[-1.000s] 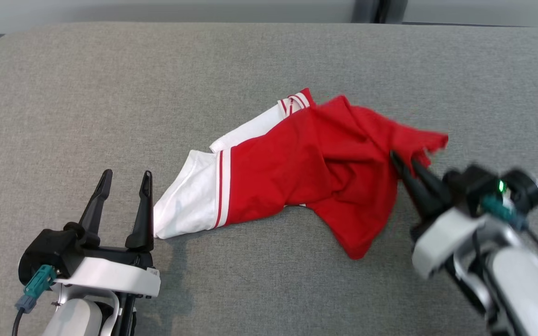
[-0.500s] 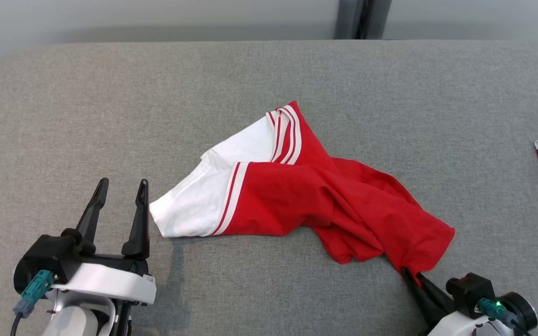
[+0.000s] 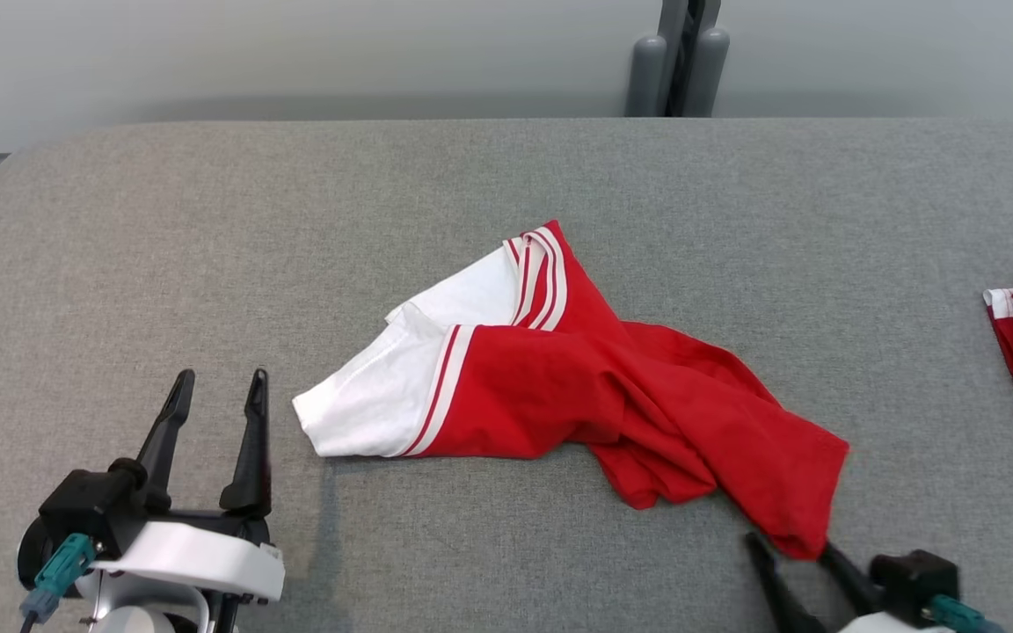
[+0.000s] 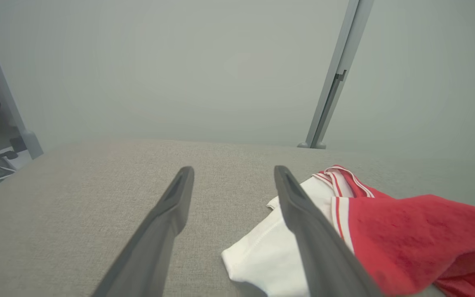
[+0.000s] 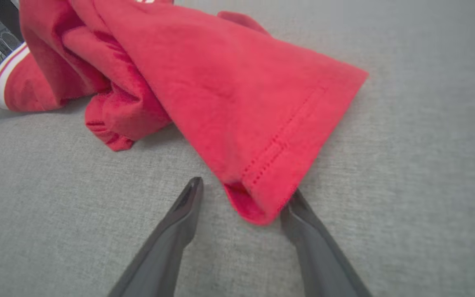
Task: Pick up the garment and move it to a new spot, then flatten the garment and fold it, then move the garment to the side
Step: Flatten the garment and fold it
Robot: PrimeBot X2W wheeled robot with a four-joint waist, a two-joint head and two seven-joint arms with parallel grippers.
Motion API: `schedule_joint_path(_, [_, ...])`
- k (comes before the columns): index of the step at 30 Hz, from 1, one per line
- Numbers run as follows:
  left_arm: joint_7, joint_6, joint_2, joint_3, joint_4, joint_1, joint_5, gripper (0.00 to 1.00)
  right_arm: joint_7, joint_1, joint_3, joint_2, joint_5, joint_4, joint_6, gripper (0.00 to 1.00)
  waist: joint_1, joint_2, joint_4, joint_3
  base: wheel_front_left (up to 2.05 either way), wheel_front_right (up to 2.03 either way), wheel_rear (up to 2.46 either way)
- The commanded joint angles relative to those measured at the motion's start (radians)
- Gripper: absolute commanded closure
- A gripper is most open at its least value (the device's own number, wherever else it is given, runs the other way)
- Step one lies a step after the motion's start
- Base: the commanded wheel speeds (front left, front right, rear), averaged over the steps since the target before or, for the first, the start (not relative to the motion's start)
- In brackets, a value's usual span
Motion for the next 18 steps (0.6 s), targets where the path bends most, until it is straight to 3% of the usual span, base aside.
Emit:
schedule_joint_path(1, [0.002, 0.01, 0.01, 0.008, -0.008, 0.018, -0.006, 0.0, -0.014, 0.033, -0.049, -0.022, 0.007, -0.013, -0.007, 0.0, 0.0, -0.0001, -0.005, -0.012, 0.0, 0.0, 0.0])
schedule_joint_path(10, [0.009, 0.036, 0.03, 0.031, -0.033, 0.048, -0.012, 0.0, -0.01, 0.071, -0.229, -0.029, -0.045, -0.2, -0.004, 0.0, 0.0, -0.0001, -0.021, -0.034, 0.0, 0.0, 0.0])
schedule_joint_path(18, [0.006, 0.059, 0.043, 0.05, -0.046, 0.055, -0.013, 0.0, 0.013, 0.009, -0.365, 0.035, -0.088, -0.378, -0.004, 0.0, 0.0, -0.0001, -0.026, -0.052, 0.0, 0.0, 0.0])
